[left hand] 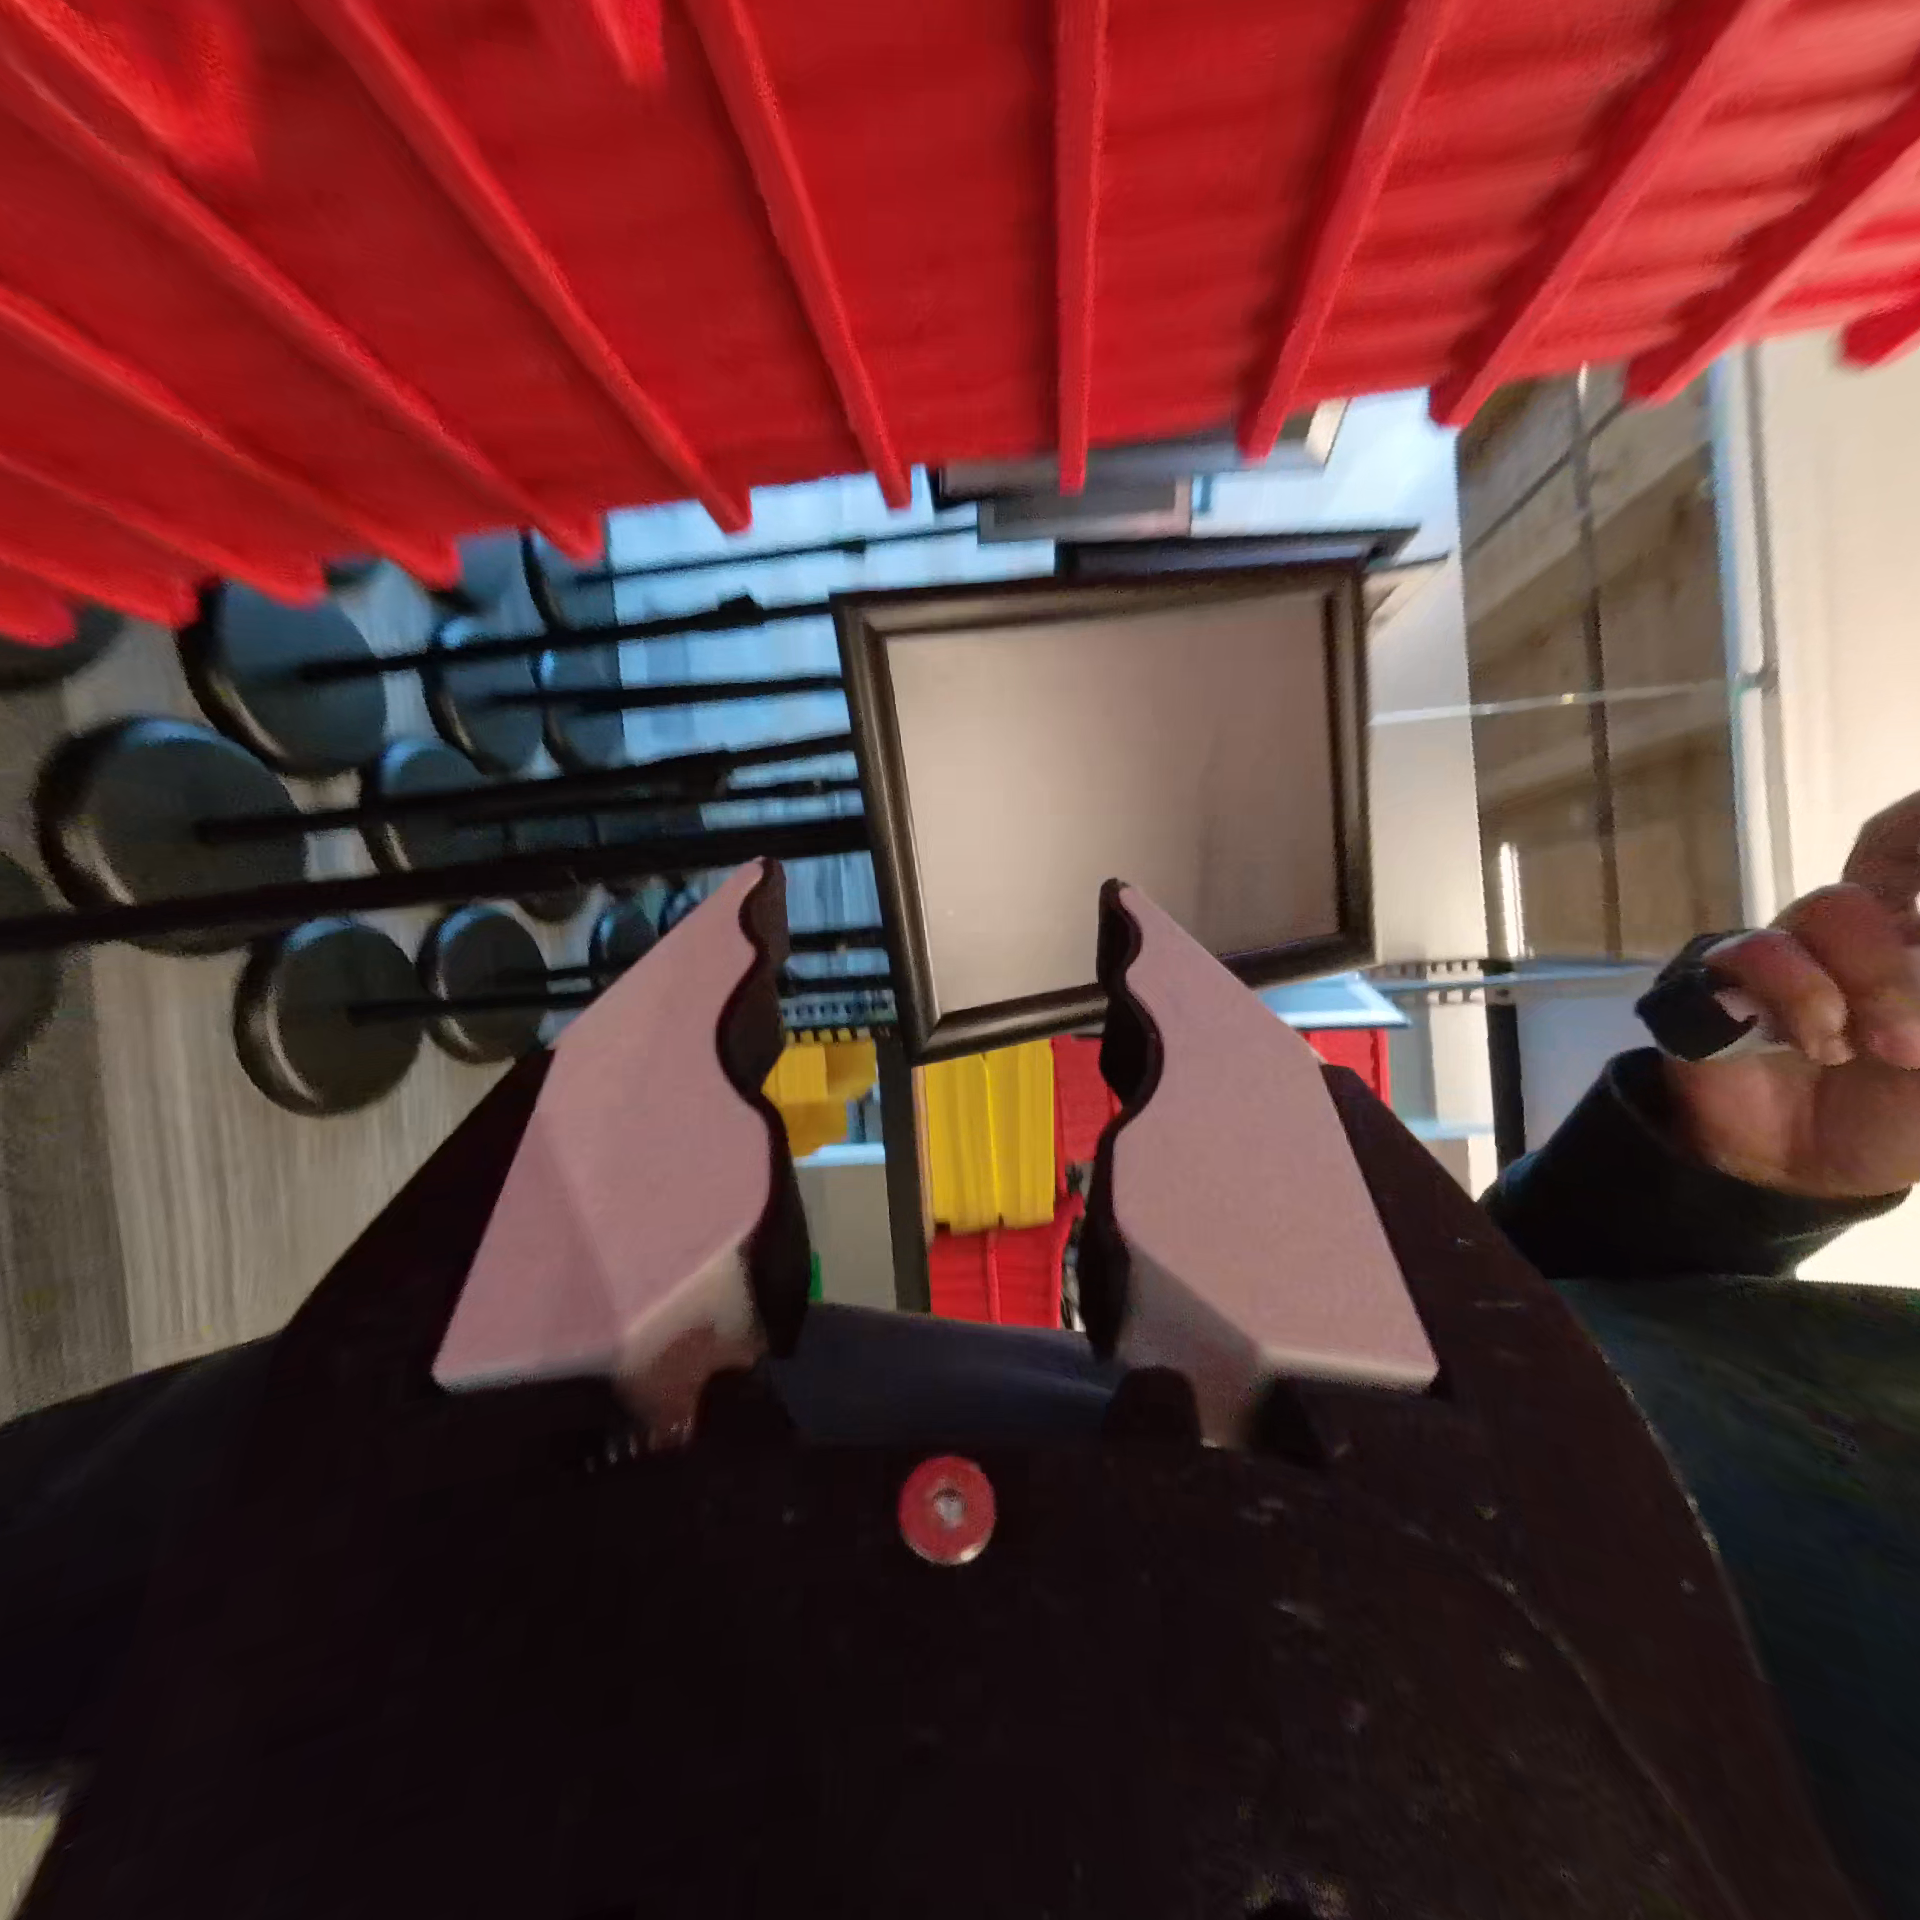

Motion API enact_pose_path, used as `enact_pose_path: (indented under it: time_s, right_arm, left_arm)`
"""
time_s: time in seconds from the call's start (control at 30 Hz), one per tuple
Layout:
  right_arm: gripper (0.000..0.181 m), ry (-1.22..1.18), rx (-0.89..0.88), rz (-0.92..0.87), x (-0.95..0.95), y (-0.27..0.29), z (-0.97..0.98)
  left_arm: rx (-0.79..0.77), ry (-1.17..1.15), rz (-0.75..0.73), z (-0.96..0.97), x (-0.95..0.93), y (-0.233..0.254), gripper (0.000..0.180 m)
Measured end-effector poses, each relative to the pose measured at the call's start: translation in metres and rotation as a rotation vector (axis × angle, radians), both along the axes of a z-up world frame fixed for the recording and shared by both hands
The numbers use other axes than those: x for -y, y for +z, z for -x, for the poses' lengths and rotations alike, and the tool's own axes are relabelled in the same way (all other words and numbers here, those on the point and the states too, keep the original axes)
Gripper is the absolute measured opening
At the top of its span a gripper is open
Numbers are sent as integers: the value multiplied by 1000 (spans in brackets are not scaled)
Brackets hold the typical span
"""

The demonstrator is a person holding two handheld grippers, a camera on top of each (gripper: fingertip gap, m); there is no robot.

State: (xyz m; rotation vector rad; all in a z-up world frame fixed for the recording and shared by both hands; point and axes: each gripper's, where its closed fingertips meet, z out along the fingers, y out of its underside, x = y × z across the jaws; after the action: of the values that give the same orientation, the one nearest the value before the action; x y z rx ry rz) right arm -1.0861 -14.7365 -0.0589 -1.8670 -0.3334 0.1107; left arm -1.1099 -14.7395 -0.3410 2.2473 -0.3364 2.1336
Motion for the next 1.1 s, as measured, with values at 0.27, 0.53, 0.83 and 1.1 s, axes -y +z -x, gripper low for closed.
enact_pose_path:
  time_s: [0.27,0.53,0.83,1.1]
  right_arm:
    - [32,271,101,-37,-138,-22,207]
    - [45,468,151,-97,-275,-32,363]
    - [56,565,164,46,-488,-123,470]
    - [57,608,106,16,-761,-73,557]
  left_arm:
    - [-312,74,-781,209,-116,82,59]
    - [-1033,430,-1135,438,-294,115,64]
    - [-1480,781,-1269,612,-474,106,67]
    - [-1303,1035,-1092,697,-717,169,59]
